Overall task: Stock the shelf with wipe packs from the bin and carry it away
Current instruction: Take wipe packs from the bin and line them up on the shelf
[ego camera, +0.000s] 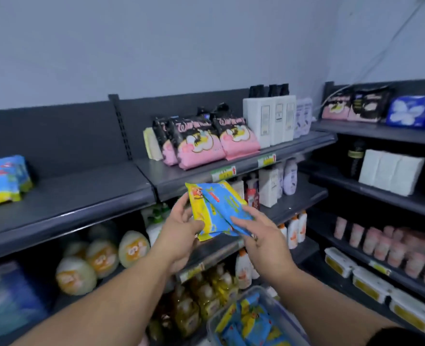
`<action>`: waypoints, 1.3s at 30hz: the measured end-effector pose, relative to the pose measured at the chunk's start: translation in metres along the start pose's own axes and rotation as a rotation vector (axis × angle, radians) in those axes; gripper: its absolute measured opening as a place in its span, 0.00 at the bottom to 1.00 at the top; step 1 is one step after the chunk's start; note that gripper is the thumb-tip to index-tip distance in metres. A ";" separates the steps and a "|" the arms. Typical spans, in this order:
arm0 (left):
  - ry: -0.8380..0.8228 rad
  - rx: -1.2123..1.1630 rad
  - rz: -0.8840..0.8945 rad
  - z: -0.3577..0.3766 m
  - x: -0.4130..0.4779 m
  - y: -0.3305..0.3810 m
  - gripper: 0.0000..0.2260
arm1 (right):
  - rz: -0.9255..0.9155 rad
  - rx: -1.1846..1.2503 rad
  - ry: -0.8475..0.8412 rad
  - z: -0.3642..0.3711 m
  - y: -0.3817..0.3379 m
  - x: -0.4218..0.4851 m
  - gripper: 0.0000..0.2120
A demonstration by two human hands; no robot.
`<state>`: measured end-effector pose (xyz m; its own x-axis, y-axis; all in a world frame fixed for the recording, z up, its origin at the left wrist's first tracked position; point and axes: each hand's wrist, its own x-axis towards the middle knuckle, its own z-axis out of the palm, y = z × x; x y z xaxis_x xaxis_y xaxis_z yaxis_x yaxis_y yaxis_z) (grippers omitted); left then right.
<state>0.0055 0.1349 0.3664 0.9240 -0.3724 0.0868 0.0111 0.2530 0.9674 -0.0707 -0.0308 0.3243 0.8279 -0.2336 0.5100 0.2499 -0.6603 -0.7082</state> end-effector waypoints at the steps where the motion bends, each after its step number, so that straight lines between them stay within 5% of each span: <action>1: 0.010 -0.009 0.010 -0.006 -0.007 0.013 0.33 | -0.036 0.018 -0.001 0.002 -0.013 0.006 0.22; 10: 0.099 -0.051 0.158 -0.093 -0.031 0.106 0.34 | -0.173 0.202 -0.242 0.040 -0.129 0.066 0.20; 18: 0.128 0.076 0.189 -0.200 -0.025 0.164 0.38 | -0.251 0.186 -0.178 0.136 -0.205 0.129 0.10; 25: 0.134 0.242 0.157 -0.303 -0.012 0.220 0.42 | -0.198 0.106 -0.429 0.224 -0.266 0.186 0.43; 31: 0.190 0.264 0.130 -0.371 -0.006 0.238 0.25 | -0.175 0.074 -0.517 0.296 -0.294 0.211 0.48; 34: 0.316 0.333 0.144 -0.398 0.001 0.235 0.13 | -0.191 -0.032 -0.521 0.321 -0.309 0.214 0.50; 39: 0.550 0.611 0.178 -0.431 0.005 0.221 0.08 | -0.235 -0.241 -0.495 0.347 -0.324 0.221 0.46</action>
<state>0.1778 0.5738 0.4780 0.9488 0.1555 0.2749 -0.2149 -0.3200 0.9227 0.2054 0.3789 0.4973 0.9143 0.2601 0.3105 0.3814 -0.8108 -0.4440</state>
